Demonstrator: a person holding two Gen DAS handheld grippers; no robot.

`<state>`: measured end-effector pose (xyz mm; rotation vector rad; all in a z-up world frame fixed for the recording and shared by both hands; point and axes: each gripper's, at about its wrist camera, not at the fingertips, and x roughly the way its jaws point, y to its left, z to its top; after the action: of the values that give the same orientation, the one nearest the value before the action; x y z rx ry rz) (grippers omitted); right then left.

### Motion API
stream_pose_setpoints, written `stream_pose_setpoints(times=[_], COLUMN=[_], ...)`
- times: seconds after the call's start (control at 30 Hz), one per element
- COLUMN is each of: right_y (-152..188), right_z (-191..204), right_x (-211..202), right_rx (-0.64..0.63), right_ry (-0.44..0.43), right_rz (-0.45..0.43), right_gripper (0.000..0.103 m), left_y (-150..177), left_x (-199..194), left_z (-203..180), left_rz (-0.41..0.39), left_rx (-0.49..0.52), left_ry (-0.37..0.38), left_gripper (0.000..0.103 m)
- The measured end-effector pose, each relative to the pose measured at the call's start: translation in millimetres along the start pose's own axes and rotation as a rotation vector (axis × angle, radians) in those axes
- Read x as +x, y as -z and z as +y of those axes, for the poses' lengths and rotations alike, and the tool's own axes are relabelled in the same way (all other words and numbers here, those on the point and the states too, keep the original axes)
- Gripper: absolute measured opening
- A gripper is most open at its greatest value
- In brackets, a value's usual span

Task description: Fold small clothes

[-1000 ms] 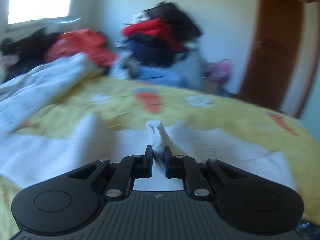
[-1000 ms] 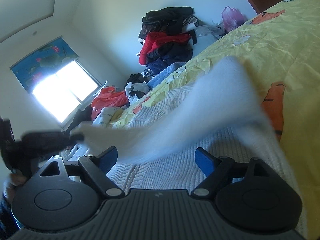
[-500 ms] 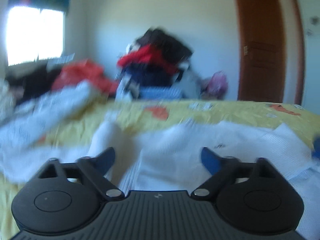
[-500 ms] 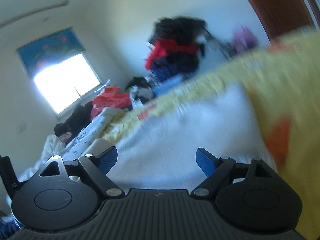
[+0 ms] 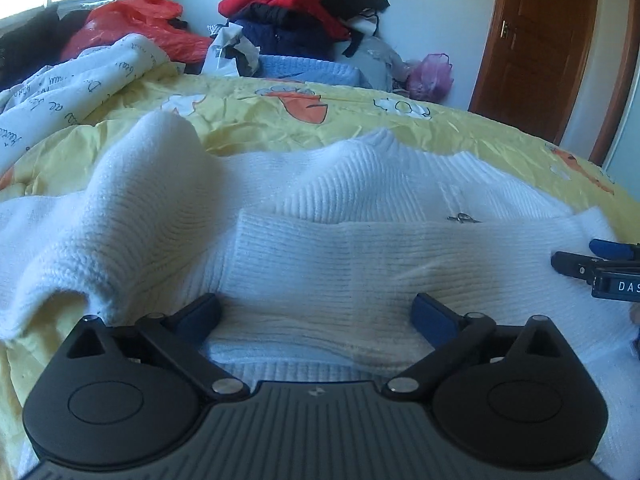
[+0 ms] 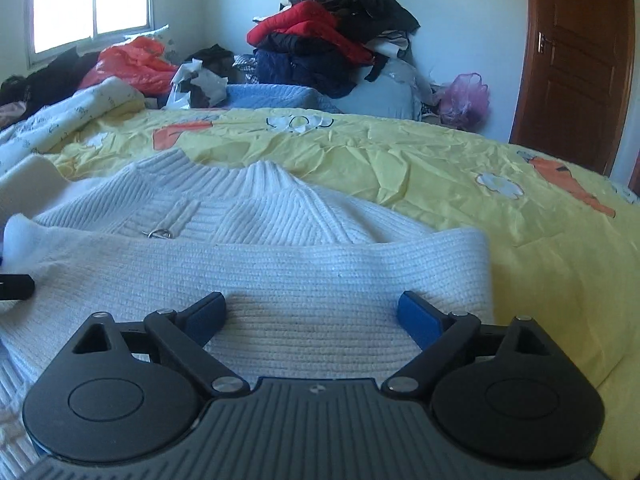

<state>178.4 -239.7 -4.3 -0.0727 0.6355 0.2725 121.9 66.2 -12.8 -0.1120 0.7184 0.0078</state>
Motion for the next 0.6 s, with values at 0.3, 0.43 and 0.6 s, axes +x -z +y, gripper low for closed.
stream_pose_setpoints(times=[0.3, 0.43, 0.6], right_y=[0.3, 0.3, 0.4], right_z=[2.6, 1.4, 0.9], right_x=[-2.2, -2.4, -2.7], right_rx=[-0.006, -0.008, -0.008], right_ry=[0.000, -0.002, -0.004], right_rz=[-0.006, -0.005, -0.007], right_gripper=[0.094, 0.095, 0.096], left_y=[15.0, 25.8, 31.1], left_x=[-65.9, -114.0, -124.8], left_z=[21.2, 90.6, 230.8], left_rz=[-0.146, -0.282, -0.232], left_rx=[-0.045, -0.128, -0.625], left_ry=[0.003, -0.116, -0.193], left_gripper=[0.103, 0.103, 0.103])
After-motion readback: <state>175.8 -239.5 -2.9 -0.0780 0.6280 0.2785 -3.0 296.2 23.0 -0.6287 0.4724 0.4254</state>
